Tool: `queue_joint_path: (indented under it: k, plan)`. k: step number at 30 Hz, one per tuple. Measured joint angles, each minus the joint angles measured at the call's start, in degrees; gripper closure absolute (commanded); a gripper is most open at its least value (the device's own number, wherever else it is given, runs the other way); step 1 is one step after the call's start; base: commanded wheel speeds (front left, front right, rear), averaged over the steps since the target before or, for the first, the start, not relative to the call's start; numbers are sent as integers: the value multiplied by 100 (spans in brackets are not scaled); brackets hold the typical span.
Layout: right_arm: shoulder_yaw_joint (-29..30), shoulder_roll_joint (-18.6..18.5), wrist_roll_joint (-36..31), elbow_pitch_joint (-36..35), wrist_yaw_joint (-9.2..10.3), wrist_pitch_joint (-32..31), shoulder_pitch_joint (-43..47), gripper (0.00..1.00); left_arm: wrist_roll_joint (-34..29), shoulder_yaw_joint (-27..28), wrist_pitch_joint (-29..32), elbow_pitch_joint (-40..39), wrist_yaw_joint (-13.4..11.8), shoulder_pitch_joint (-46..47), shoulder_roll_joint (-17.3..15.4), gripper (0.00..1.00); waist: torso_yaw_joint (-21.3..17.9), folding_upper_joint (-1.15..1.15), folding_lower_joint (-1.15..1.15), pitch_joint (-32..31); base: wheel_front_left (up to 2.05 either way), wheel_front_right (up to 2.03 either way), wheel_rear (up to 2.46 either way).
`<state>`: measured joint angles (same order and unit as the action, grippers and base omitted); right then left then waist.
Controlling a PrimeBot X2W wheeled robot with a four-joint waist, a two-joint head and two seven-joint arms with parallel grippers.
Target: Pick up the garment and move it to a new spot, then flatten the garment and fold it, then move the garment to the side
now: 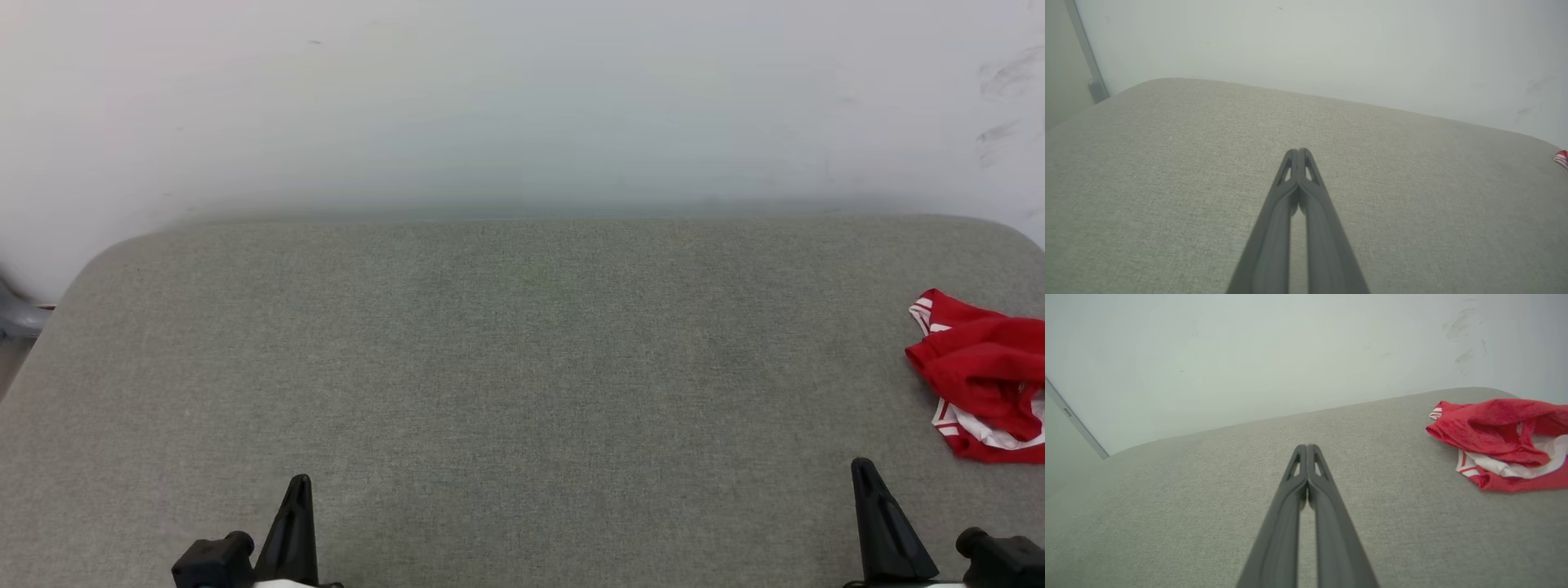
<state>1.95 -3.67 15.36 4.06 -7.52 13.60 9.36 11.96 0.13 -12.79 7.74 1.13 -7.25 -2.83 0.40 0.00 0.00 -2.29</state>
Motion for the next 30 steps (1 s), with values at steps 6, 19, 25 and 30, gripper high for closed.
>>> queue_joint_path:
  k: [6, 19, 25, 30]
  plan:
    - [-2, -5, 679, 91, 0, -123, -101, 100, 671, 40, 149, 37, 53, 85, 1, 100, -2, 0, 0, 13, 0, 0, 0]
    - [2, -29, 1975, 249, 1, -408, -355, 100, 1984, 140, 460, 137, 151, 304, 1, 100, -7, 0, 0, 40, 0, 0, 0]
    - [10, -37, 2521, 323, 1, -525, -444, 100, 2528, 188, 586, 182, 199, 388, 1, 100, -9, 0, 0, 52, 0, 0, 0]
    - [21, -46, 2936, 367, 1, -624, -525, 100, 2954, 218, 700, 212, 238, 443, 1, 100, -11, 0, 0, 62, 0, 0, 0]
